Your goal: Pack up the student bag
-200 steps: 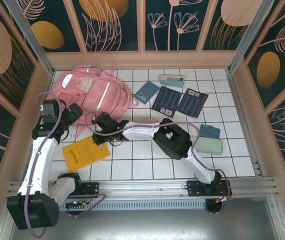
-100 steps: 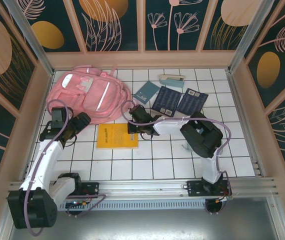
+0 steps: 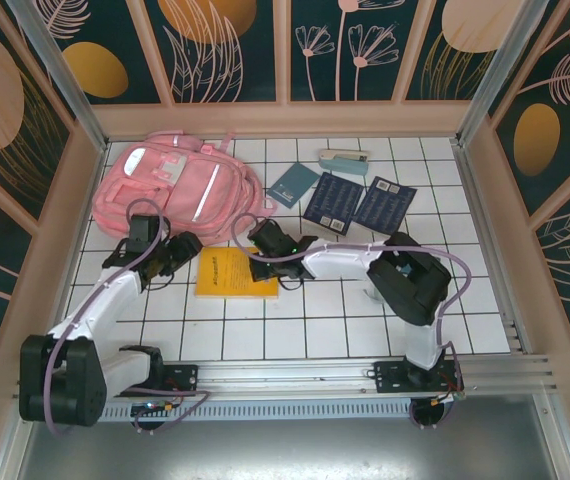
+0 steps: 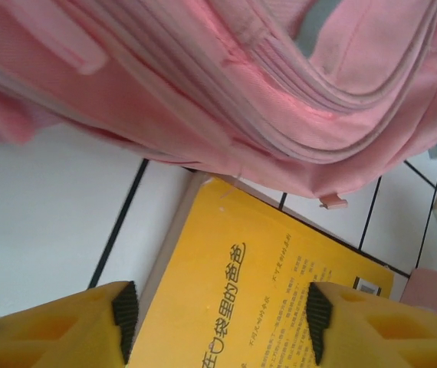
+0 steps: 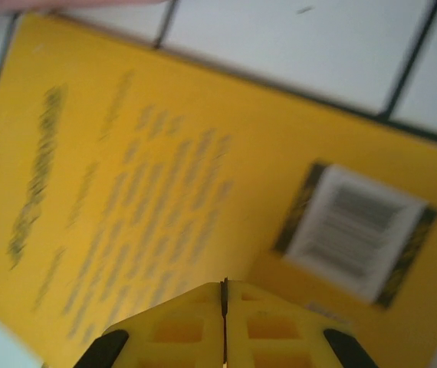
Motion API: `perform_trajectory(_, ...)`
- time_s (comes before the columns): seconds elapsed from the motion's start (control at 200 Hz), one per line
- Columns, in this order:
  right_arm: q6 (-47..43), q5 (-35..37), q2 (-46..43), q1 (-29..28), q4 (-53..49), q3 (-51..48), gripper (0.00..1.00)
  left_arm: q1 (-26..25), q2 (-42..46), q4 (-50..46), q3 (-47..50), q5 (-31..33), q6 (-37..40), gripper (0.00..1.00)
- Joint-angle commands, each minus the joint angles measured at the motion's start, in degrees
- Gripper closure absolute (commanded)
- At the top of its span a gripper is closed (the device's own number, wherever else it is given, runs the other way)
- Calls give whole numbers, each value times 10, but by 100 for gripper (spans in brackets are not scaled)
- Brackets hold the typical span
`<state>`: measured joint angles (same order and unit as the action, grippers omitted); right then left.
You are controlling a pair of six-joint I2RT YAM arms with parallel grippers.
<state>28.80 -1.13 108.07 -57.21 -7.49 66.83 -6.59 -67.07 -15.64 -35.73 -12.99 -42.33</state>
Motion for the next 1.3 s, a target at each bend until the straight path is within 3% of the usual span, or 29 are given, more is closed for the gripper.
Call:
perform_trajectory(0.0, -18, -13, -34, -34, -8, -21, 91, -24, -36, 58, 0, -10, -3, 44)
perform_trajectory(0.235, -9, -41, -39, -76, 23, -60, 92, -83, -126, 97, -33, 22, -9, 59)
perform_trajectory(0.49, 7, -35, -33, -80, 36, -95, 93, -98, -204, 89, -54, 46, 4, 66)
perform_trajectory(0.816, -11, -41, -28, -57, 32, -83, 93, -99, -166, 84, -11, 54, -4, 64)
perform_trajectory(1.001, -6, -8, -8, -26, 16, -82, 93, -104, -157, 89, 30, 42, -26, 65)
perform_trajectory(1.296, -6, 12, -9, 54, 9, -67, 92, -199, -83, 91, 85, 11, -105, 65)
